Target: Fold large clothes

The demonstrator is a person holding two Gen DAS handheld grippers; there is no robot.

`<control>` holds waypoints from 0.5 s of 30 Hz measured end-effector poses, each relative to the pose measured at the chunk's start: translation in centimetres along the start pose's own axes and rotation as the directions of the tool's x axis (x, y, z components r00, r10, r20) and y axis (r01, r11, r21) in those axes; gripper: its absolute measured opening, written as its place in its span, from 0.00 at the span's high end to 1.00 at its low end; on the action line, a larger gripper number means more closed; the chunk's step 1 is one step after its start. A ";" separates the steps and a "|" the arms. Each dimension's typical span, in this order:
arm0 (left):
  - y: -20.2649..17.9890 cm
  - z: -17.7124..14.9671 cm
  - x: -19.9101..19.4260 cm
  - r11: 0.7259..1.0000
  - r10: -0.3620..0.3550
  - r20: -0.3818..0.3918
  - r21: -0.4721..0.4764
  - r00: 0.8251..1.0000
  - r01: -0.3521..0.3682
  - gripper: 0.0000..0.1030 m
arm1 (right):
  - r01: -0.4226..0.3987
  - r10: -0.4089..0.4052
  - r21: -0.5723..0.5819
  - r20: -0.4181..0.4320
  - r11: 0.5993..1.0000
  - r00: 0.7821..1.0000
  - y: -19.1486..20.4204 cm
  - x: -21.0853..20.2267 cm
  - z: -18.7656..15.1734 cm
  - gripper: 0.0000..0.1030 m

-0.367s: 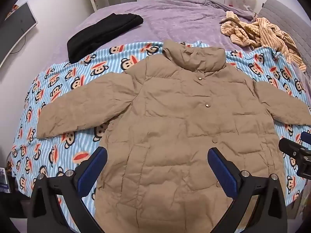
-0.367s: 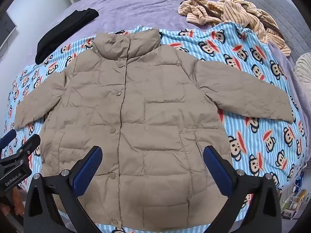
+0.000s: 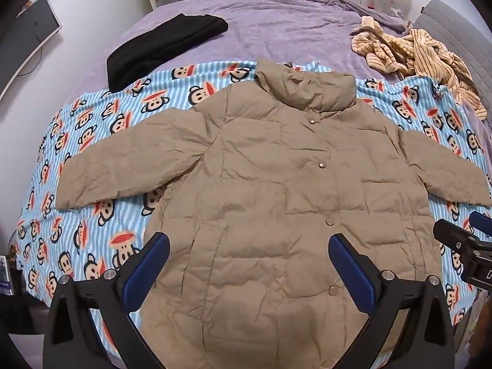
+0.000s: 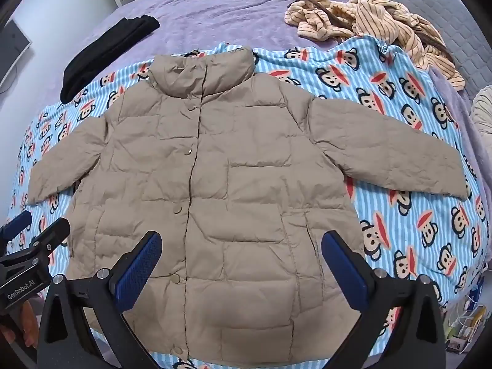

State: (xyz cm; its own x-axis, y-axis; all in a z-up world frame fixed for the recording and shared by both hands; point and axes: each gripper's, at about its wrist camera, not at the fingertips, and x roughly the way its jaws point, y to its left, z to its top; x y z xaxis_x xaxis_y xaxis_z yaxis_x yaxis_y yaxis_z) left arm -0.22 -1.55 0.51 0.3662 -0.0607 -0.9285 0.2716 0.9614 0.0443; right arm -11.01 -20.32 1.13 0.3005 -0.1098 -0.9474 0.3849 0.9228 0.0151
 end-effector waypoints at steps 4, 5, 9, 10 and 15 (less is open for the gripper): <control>0.0 0.3 -0.1 1.000 0.002 -0.002 -0.003 1.000 -0.002 0.00 | -0.004 0.004 0.003 -0.001 1.000 1.000 0.3 0.2 0.2 0.00; 0.0 0.3 0.0 1.000 0.003 -0.003 -0.003 1.000 -0.003 0.00 | -0.002 0.002 -0.003 -0.003 1.000 1.000 0.1 0.2 0.2 0.00; 0.0 0.4 0.1 1.000 0.004 -0.002 -0.004 1.000 -0.004 0.00 | -0.005 0.004 -0.014 -0.012 1.000 1.000 0.0 0.5 0.7 0.00; 0.0 0.3 0.1 1.000 0.004 -0.002 -0.003 1.000 -0.004 0.00 | -0.006 0.006 -0.013 -0.012 1.000 1.000 0.0 0.5 0.7 0.00; -0.1 0.6 0.3 1.000 0.004 -0.012 -0.005 1.000 -0.004 0.00 | -0.006 0.006 -0.016 -0.017 1.000 1.000 0.2 0.7 0.9 0.00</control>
State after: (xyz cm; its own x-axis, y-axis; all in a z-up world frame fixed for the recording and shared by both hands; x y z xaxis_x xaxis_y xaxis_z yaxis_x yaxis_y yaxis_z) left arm 0.37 -1.79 0.43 0.3563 -0.0537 -0.9328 0.2656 0.9630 0.0460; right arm -9.93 -20.51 0.73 0.2880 -0.0981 -0.9526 0.3691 0.9292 0.0159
